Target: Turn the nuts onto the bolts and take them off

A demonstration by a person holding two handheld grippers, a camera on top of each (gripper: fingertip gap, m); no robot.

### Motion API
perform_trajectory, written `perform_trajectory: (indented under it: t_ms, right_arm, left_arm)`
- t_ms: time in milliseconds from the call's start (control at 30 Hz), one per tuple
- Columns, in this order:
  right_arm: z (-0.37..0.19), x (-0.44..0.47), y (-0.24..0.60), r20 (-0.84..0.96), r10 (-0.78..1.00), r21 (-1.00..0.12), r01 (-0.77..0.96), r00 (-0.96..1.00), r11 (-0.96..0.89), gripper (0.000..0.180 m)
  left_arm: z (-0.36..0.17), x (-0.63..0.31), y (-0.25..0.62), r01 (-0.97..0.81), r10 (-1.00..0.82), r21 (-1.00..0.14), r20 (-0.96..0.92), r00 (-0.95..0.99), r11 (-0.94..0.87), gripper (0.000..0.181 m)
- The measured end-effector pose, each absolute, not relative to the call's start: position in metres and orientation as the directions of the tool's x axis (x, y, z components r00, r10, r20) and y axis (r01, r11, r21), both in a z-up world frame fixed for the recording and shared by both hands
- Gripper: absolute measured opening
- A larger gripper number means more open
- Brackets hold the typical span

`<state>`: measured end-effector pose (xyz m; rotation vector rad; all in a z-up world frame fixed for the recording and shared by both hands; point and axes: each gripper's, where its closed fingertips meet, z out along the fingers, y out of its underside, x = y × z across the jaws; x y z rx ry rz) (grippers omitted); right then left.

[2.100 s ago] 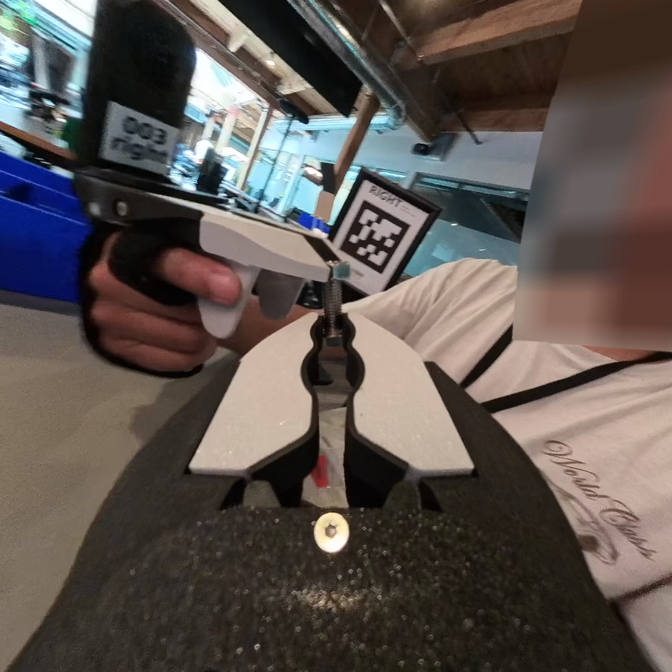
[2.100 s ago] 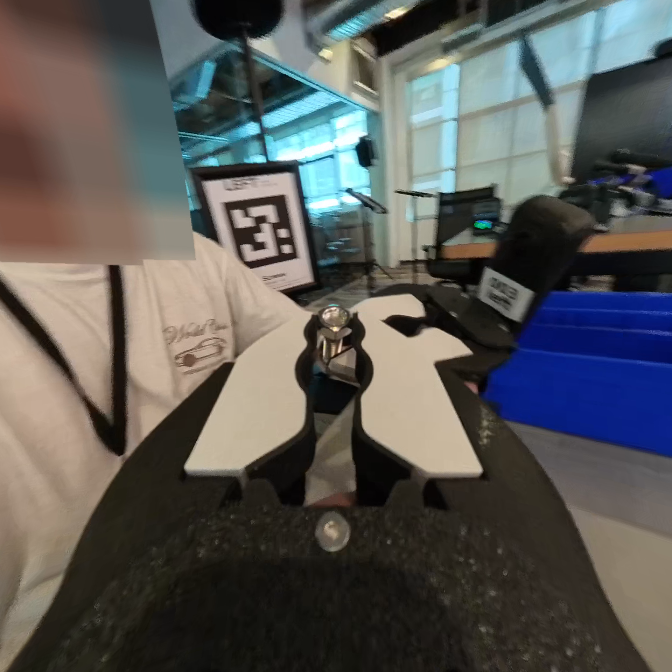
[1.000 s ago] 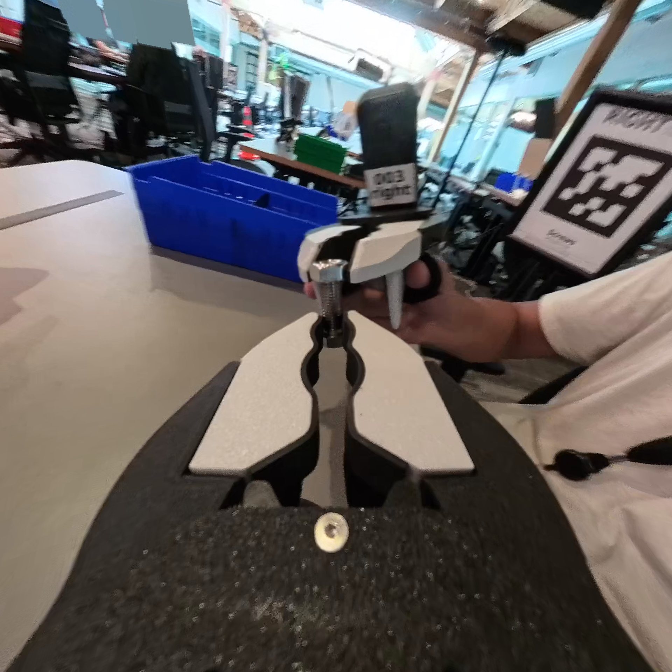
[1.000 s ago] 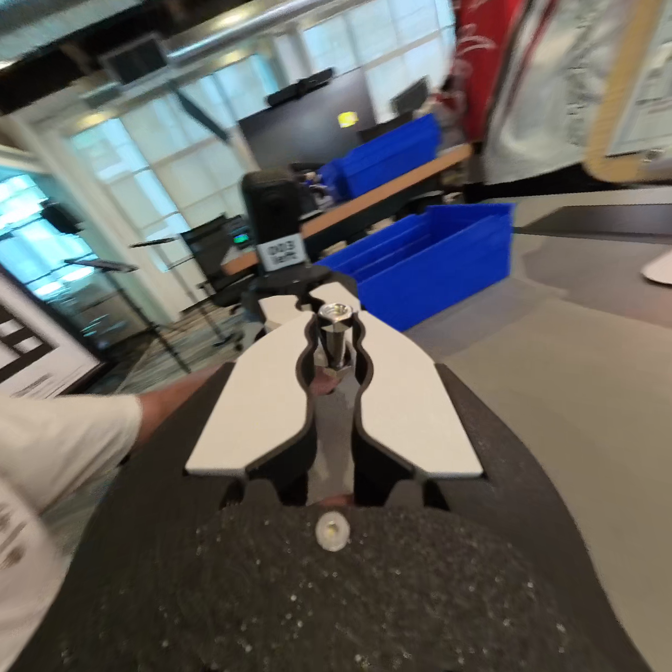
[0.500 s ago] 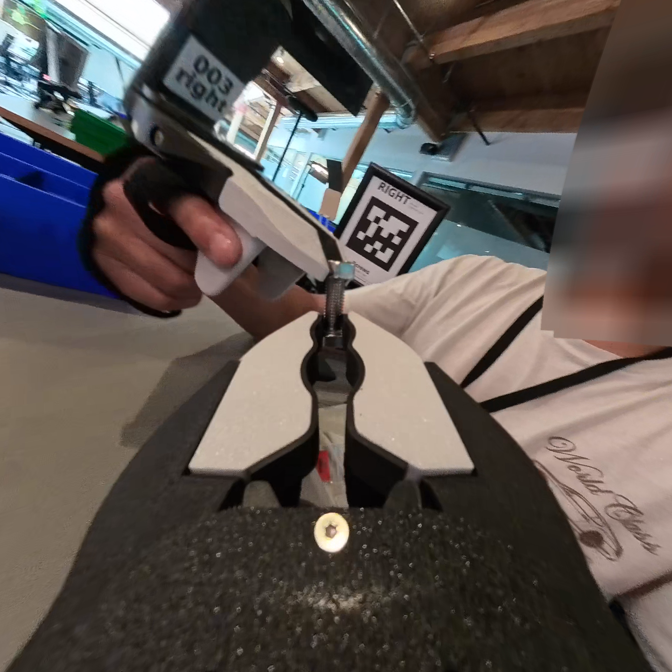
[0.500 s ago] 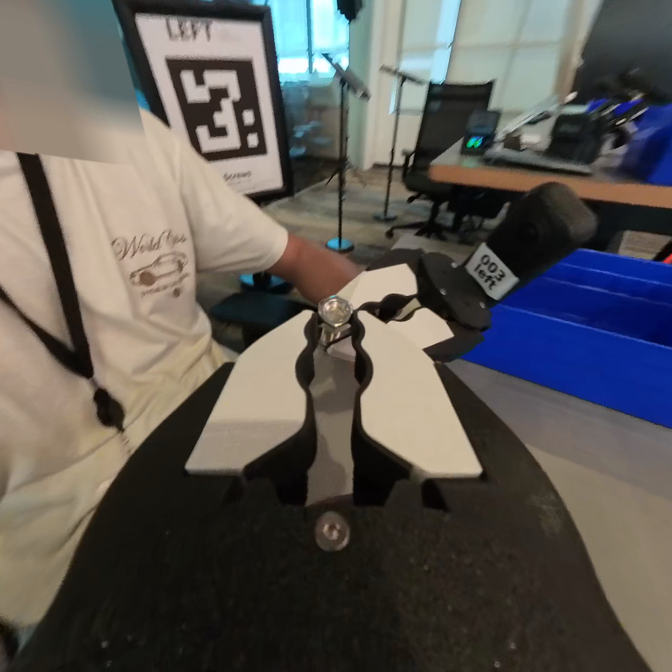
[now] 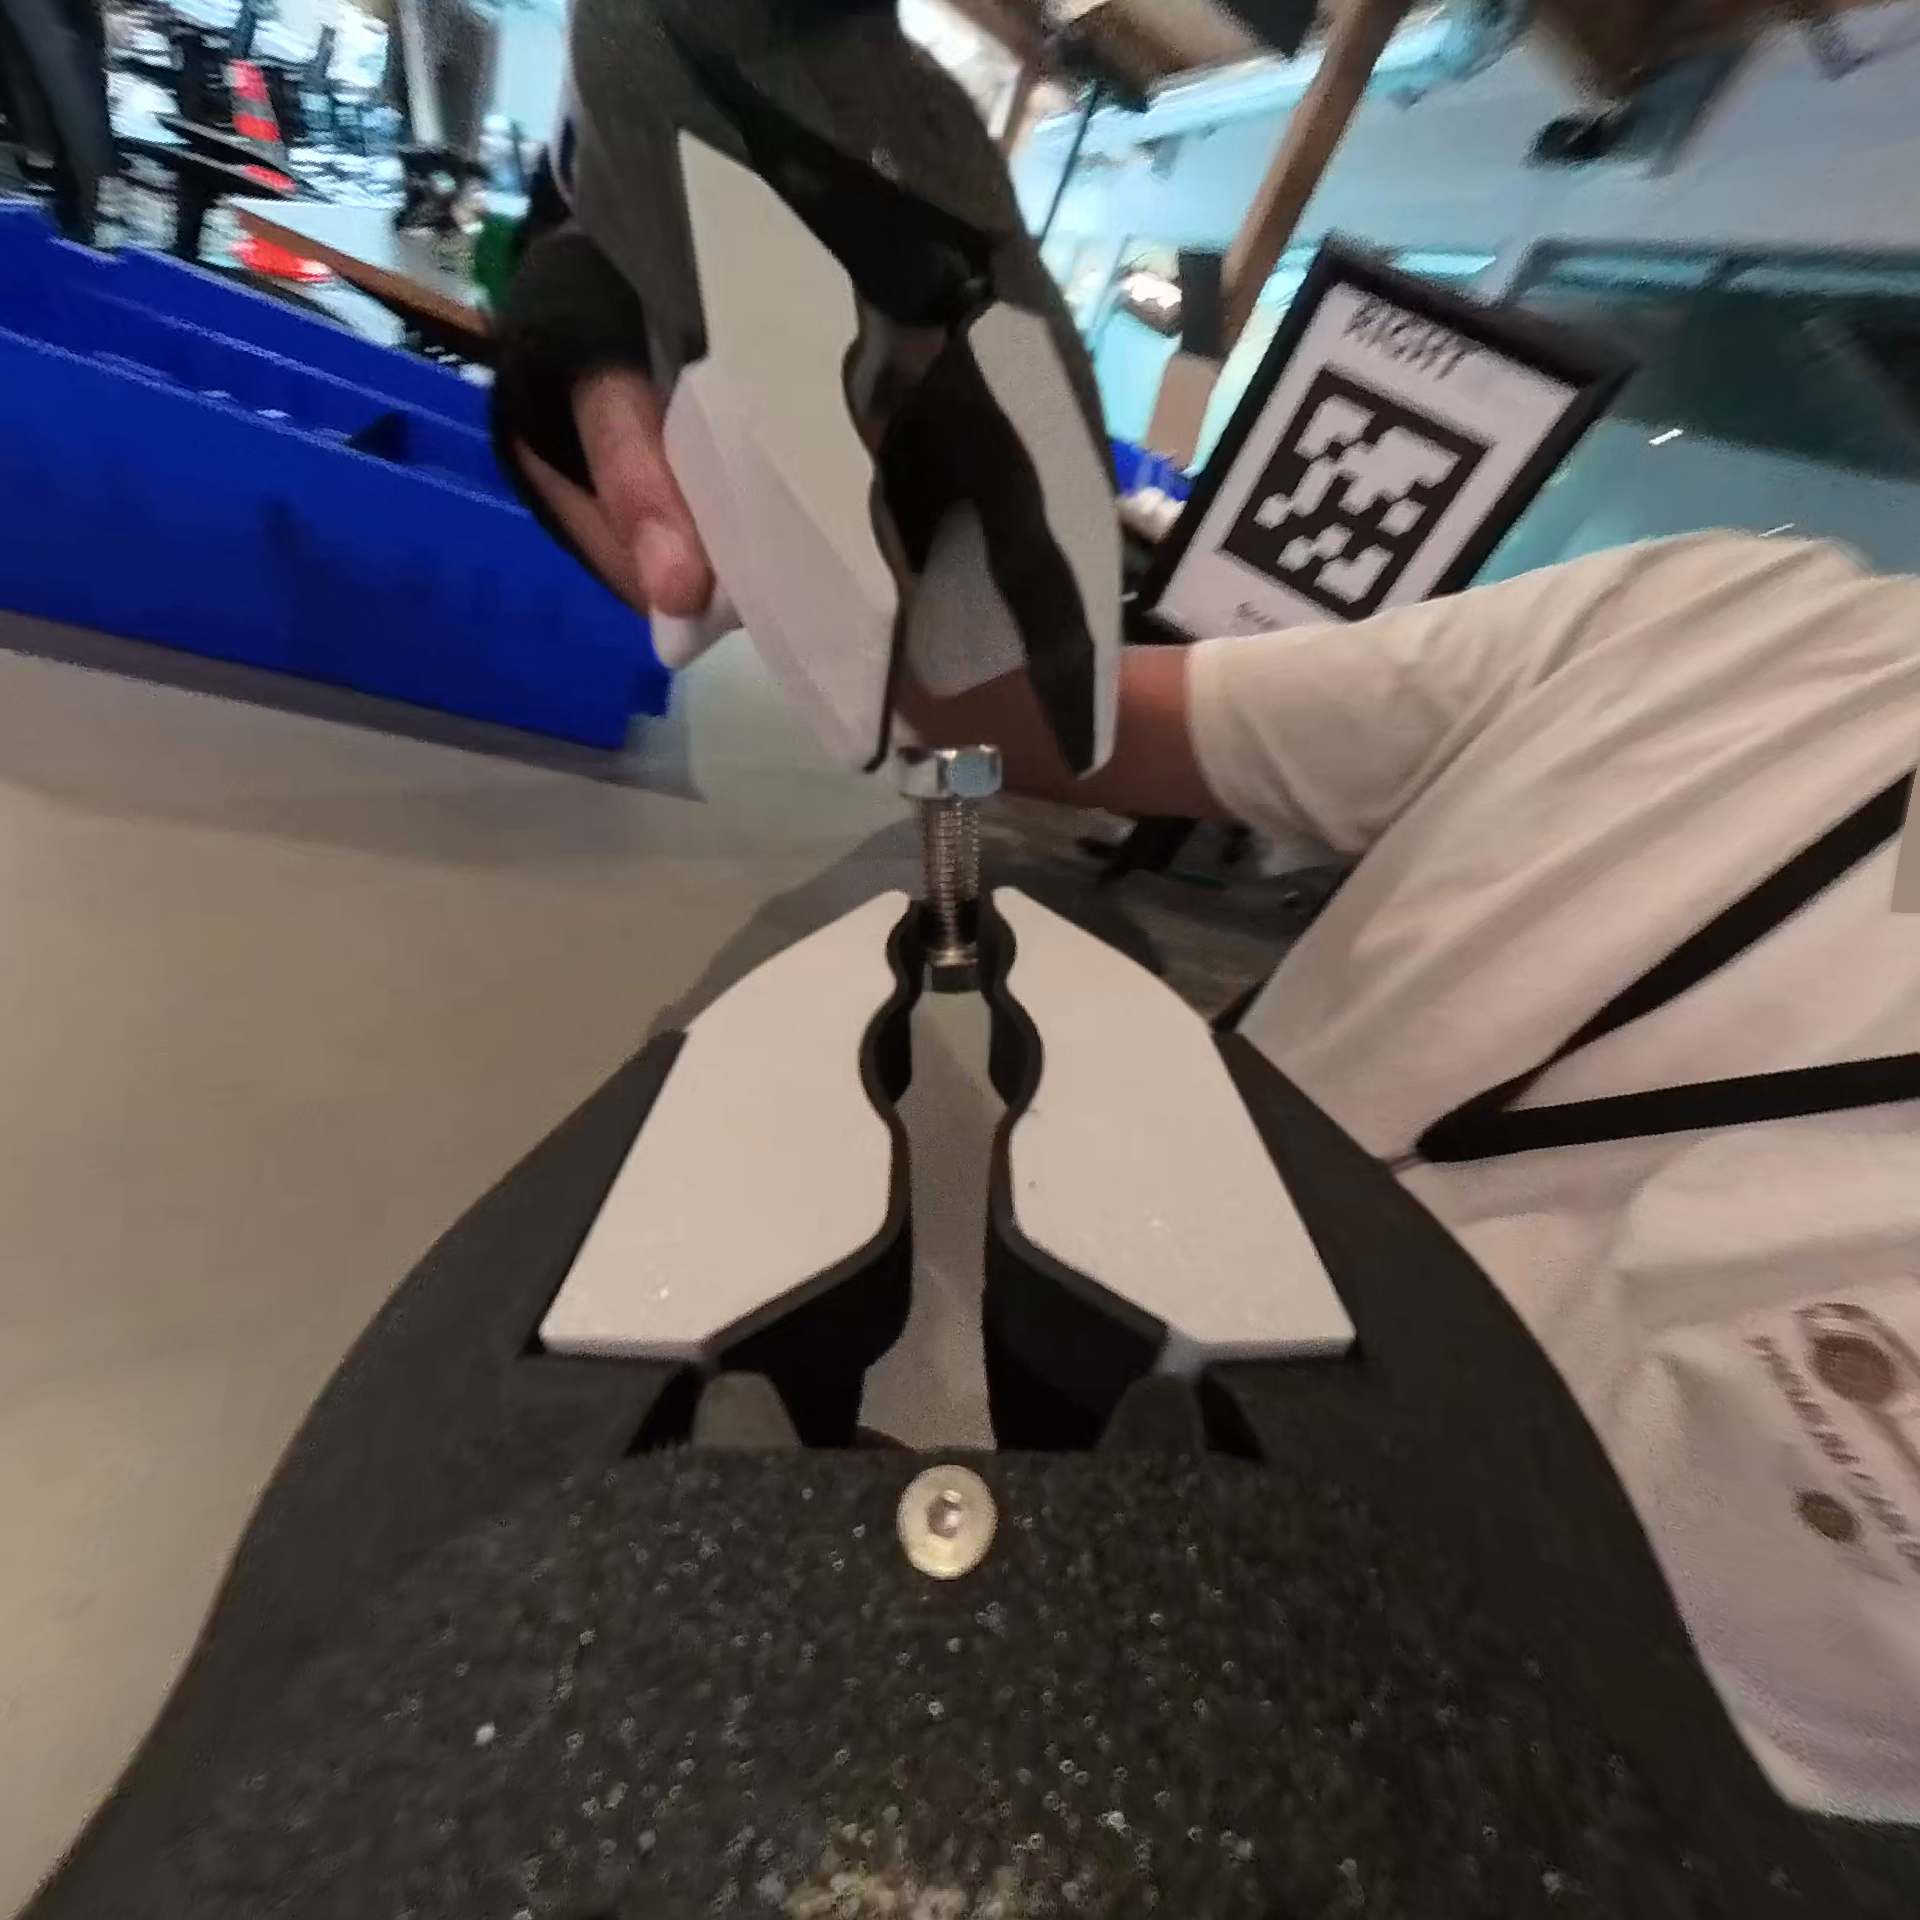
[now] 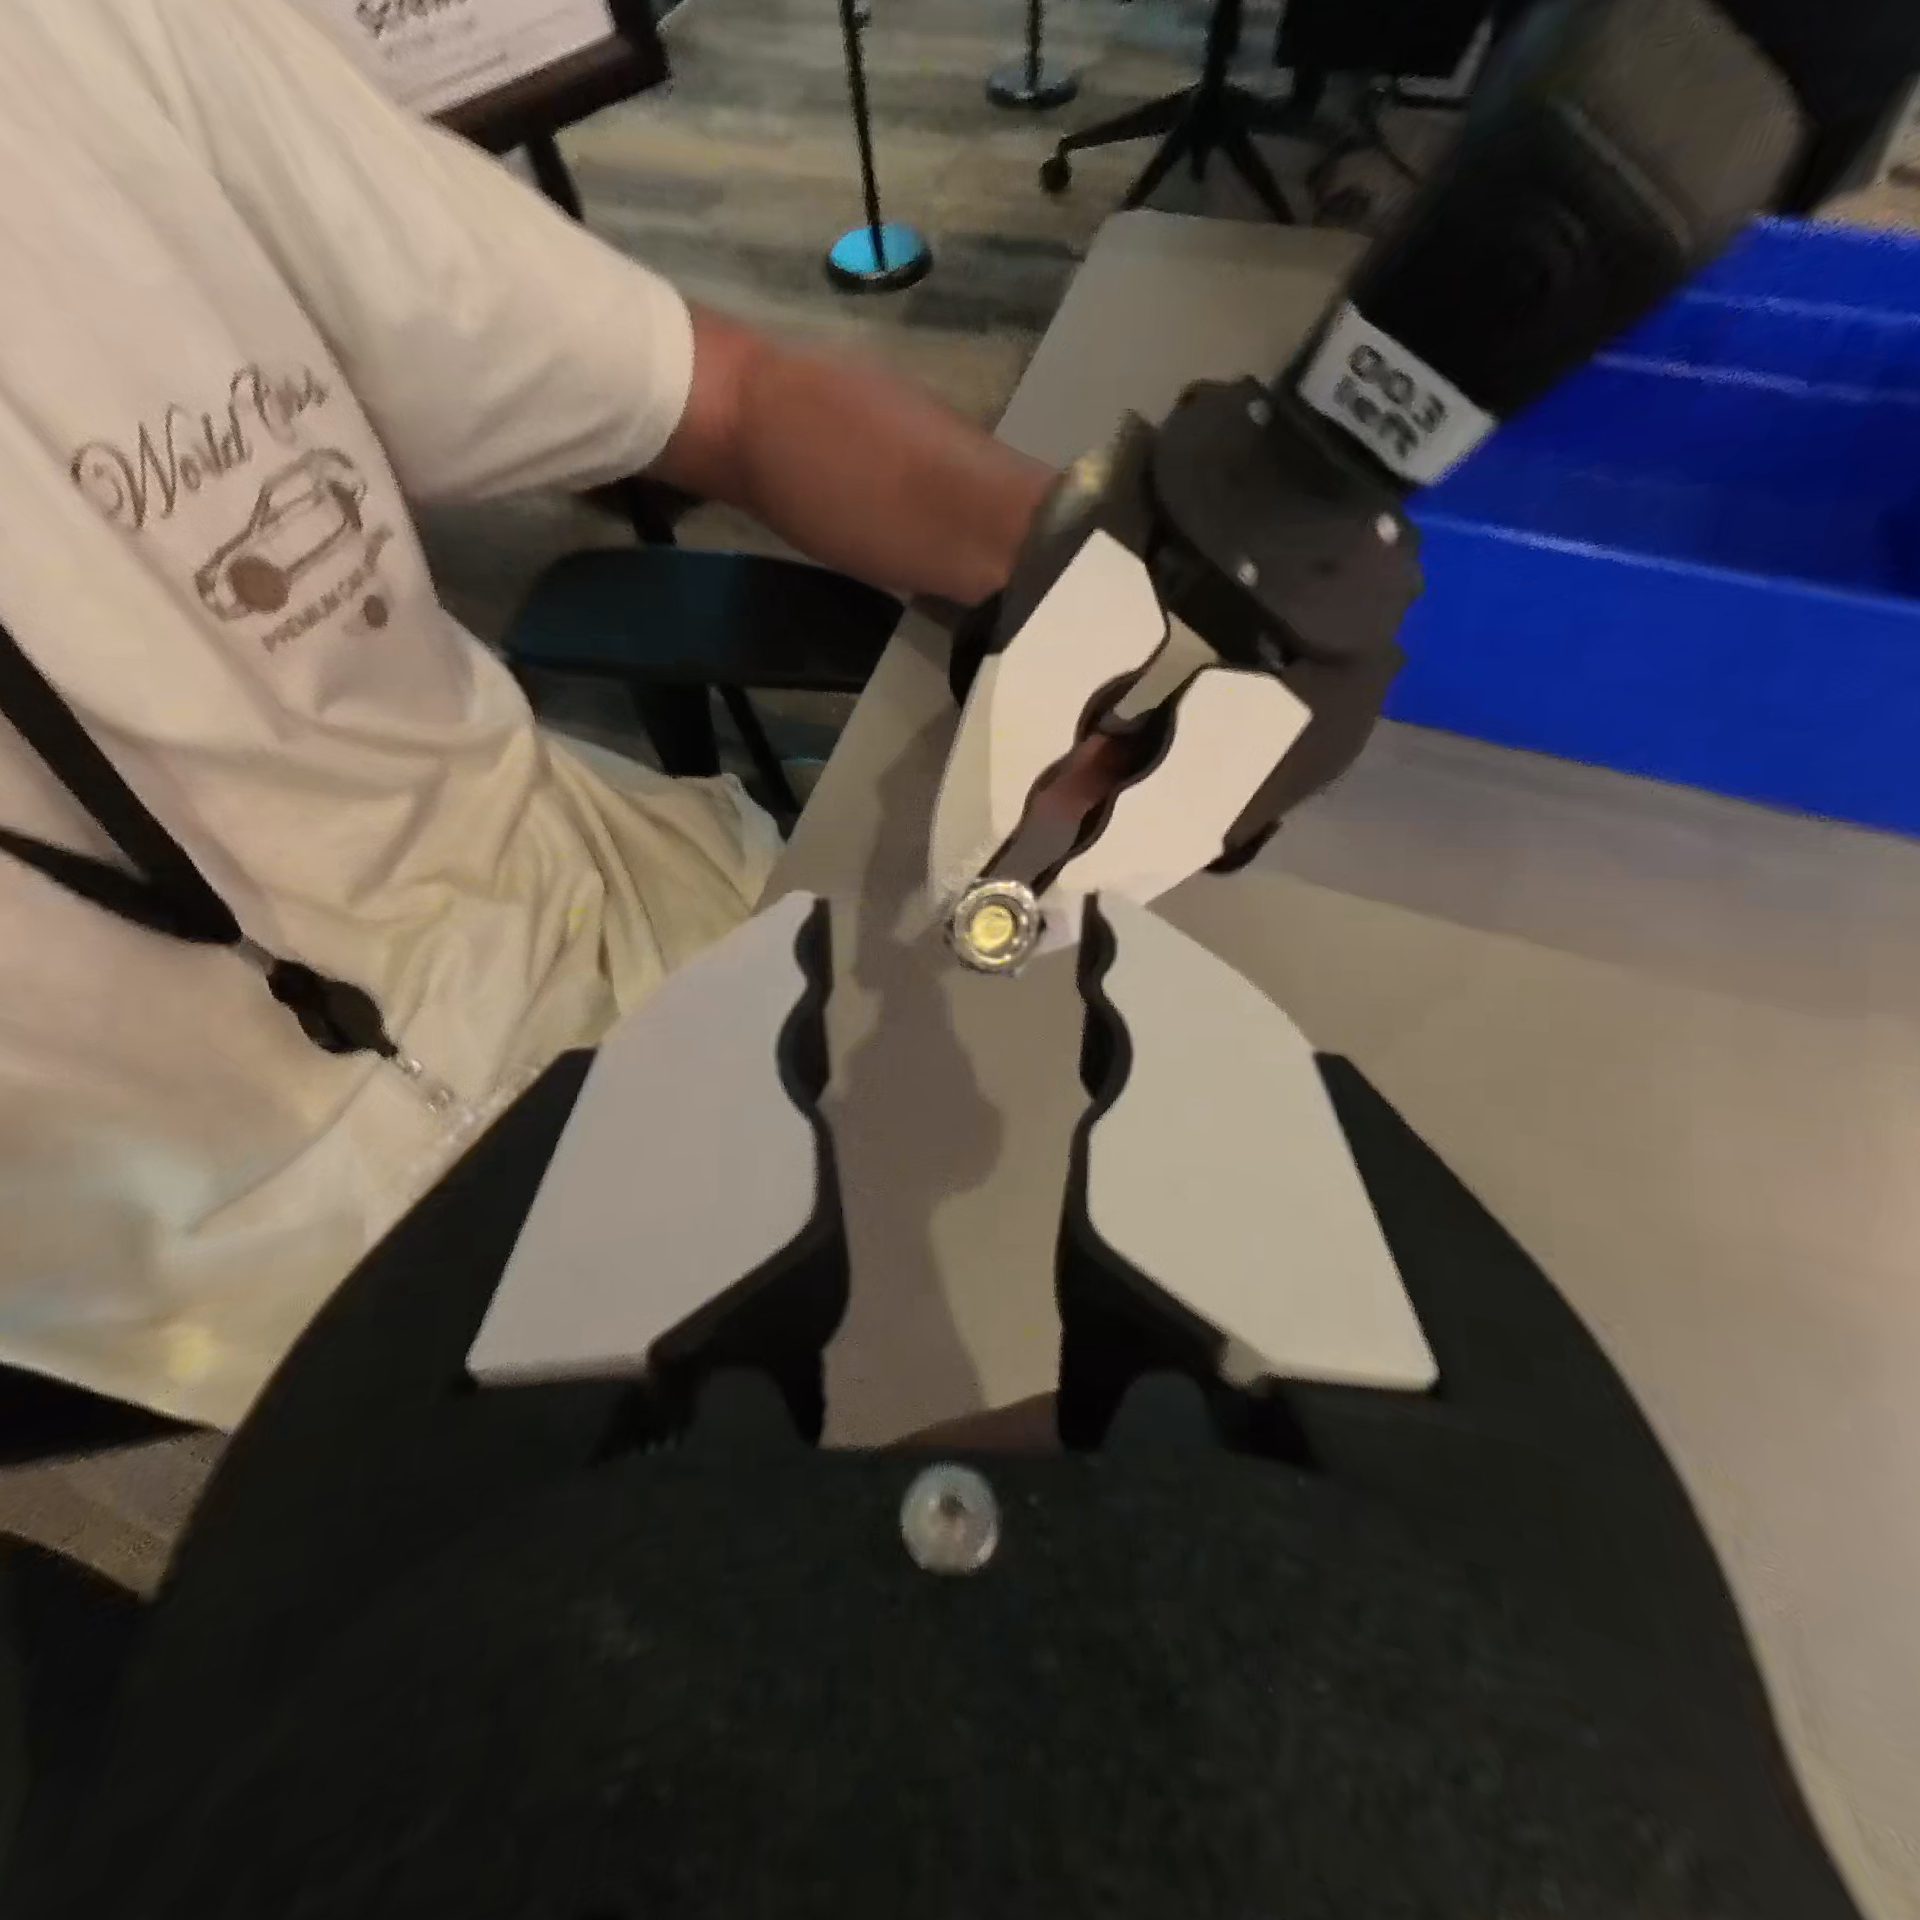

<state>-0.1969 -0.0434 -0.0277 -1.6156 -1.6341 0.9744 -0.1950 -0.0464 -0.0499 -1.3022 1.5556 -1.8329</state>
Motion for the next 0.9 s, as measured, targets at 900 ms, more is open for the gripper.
perform_trajectory:
  t_ms: [900]
  right_arm:
    - [-0.08,-0.186,-0.031,0.591,0.64,-0.136,0.721,-0.492,0.68,0.018]
  left_arm:
    - [-0.093,-0.191,-0.044,-0.409,-0.852,-0.898,0.336,-0.401,-0.161,0.01]
